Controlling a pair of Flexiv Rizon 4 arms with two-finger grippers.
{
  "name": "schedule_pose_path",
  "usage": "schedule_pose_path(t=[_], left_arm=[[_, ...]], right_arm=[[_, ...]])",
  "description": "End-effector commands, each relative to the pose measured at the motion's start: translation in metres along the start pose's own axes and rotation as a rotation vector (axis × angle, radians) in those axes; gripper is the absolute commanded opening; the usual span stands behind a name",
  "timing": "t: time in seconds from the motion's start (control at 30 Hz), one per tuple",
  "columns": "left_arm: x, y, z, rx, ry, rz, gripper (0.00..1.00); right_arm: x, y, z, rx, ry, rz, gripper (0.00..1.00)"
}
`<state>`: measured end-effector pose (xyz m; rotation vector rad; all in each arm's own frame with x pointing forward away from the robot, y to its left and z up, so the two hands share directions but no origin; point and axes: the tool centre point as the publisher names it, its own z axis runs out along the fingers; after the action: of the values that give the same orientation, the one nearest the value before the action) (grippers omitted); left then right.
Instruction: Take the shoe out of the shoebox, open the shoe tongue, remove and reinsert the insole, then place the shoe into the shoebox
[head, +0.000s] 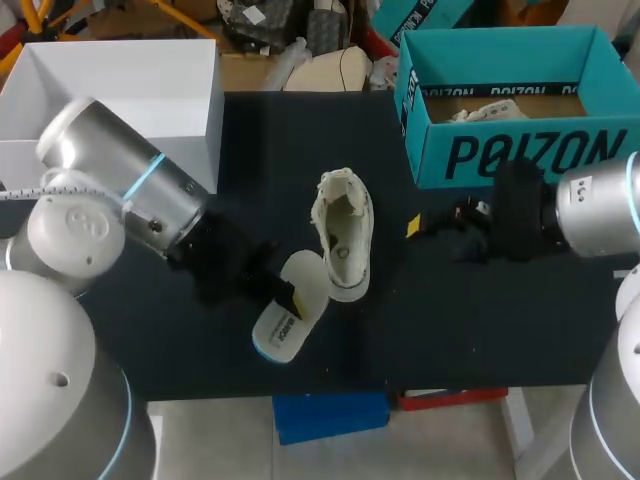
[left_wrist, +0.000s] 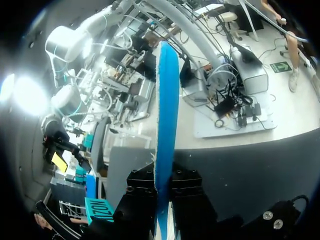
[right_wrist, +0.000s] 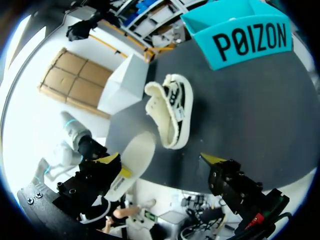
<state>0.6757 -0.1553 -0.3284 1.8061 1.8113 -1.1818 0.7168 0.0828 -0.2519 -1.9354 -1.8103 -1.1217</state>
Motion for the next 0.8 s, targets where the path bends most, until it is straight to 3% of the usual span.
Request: schedule_pose_path(t=[0.03, 0.4, 0.8], left_arm=[[-0.012, 0.022, 0.012, 0.038, 0.003, 0.004, 0.00], [-0.032, 0.062, 0.030, 0.069, 0.010, 0.010, 0.00], [-0.025, 0.087, 0.038, 0.041, 0.049, -0.034, 0.00]], right_arm=[[0.001, 0.000, 0.000, 0.000, -0.003, 0.001, 1.00], [0.001, 0.000, 0.000, 0.000, -0.003, 0.001, 1.00], [0.001, 0.000, 0.000, 0.000, -0.003, 0.001, 1.00]])
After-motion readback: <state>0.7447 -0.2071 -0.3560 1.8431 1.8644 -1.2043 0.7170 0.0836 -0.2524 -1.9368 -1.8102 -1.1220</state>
